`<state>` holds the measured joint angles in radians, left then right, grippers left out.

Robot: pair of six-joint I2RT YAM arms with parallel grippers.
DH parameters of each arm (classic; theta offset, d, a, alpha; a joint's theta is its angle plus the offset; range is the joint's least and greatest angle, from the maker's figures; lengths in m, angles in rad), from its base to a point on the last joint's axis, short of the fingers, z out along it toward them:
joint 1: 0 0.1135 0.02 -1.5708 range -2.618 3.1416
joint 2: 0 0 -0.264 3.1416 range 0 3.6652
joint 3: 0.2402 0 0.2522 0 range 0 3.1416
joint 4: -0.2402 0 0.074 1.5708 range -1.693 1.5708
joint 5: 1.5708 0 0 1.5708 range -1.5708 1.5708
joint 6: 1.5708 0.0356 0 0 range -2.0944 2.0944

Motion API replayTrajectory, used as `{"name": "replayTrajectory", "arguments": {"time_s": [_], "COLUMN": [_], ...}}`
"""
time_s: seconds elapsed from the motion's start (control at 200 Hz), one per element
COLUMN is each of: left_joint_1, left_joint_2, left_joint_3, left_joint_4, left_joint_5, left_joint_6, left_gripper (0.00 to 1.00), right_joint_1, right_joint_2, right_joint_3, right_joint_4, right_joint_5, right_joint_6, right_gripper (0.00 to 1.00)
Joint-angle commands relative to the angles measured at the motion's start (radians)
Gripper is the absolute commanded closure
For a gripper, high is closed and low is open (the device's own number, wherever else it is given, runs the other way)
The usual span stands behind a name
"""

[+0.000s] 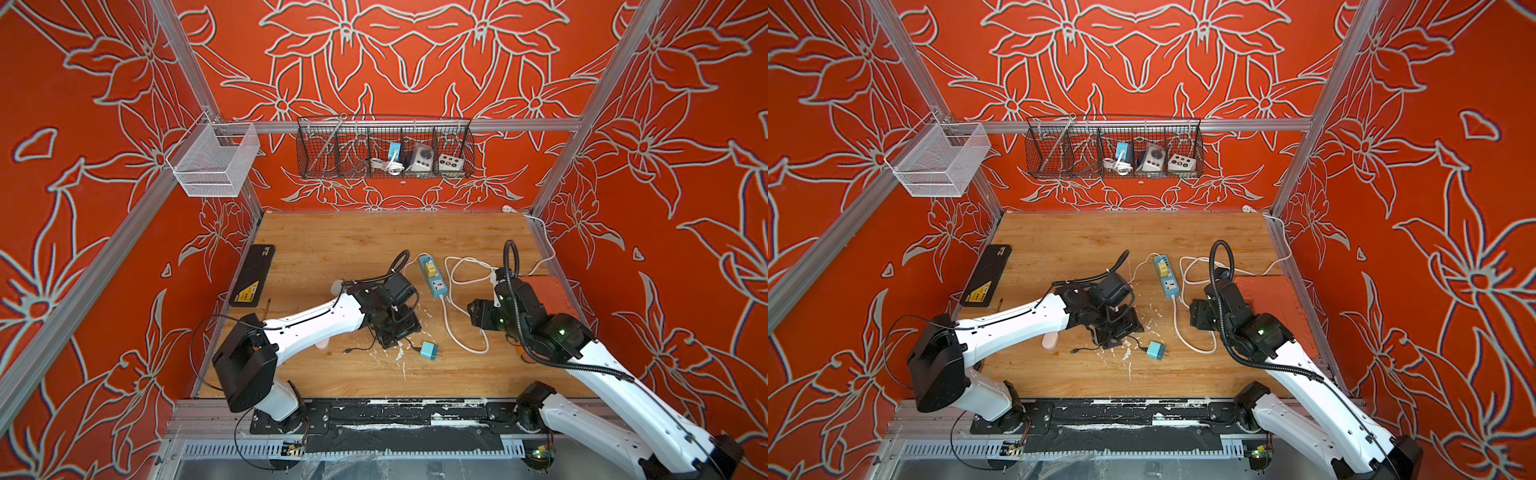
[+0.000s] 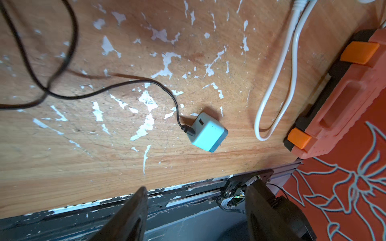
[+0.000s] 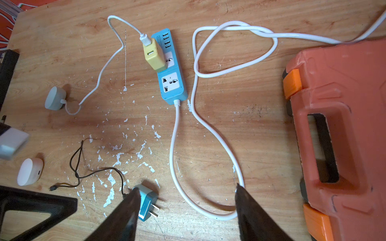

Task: Charge the bluetooth headset
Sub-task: Pick up the plug from the center of the board.

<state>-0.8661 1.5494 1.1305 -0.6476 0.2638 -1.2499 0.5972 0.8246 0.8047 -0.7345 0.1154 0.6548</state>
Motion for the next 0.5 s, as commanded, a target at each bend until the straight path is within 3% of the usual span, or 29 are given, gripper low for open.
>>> {"name": "replayTrajectory", "arguments": {"time_s": [0.0, 0.155, 0.345, 0.49], "left_joint_1": [-0.036, -0.052, -0.082, -0.115], "left_joint_2": [0.058, 0.141, 0.217, 0.243], "left_joint_3": [0.046, 0.077, 0.055, 0.094], "left_joint_4": [-0.007, -0.012, 0.068, 0.063], "left_joint_5": [-0.009, 0.040, 0.115, 0.065], "left_joint_6": [0.020, 0.023, -0.097, -0.169], "left_gripper": [0.29, 0.28, 0.26, 0.24], "right_joint_1": [-0.017, -0.035, -0.047, -0.050], "right_joint_2": [-0.008, -0.023, -0.036, -0.045], "right_joint_3": [-0.013, -0.018, -0.028, -0.039], "right_joint_4": [-0.016, -0.015, -0.008, 0.000], "right_joint_5": [-0.021, -0.029, -0.035, -0.046], "right_joint_6": [0.005, 0.004, 0.004, 0.000], "right_gripper": [0.28, 0.28, 0.28, 0.28]}}
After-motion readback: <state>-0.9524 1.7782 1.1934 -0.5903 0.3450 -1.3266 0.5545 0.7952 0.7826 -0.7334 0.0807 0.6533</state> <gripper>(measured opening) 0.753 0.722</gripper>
